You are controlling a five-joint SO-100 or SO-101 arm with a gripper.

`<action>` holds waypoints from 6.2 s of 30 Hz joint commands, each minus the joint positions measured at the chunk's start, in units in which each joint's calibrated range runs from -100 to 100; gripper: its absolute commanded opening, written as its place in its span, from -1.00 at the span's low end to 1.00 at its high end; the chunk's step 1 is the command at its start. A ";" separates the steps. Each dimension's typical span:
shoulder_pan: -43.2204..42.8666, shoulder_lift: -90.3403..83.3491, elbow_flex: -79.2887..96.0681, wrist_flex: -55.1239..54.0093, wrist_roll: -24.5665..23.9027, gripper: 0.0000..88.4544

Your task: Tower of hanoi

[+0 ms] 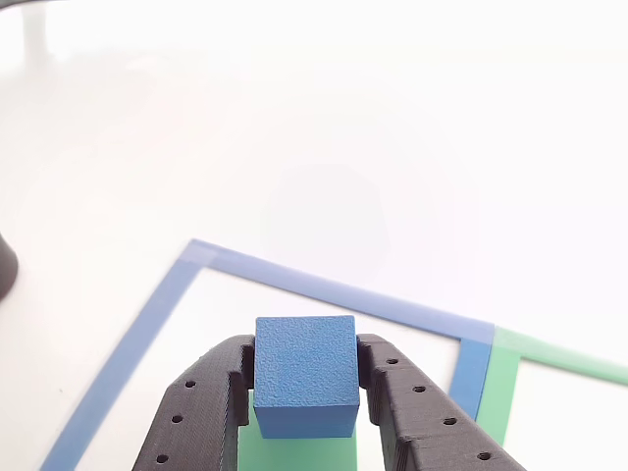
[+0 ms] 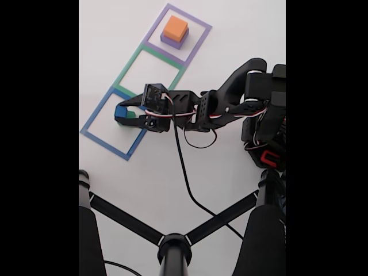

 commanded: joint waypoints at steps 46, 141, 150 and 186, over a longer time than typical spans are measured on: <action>0.76 -2.98 2.41 -5.84 0.00 -0.44; 46.28 -4.26 5.13 -1.71 0.00 -0.12; 45.36 0.15 2.23 -4.30 0.00 -0.14; 41.93 4.88 -3.23 -5.43 0.00 -0.54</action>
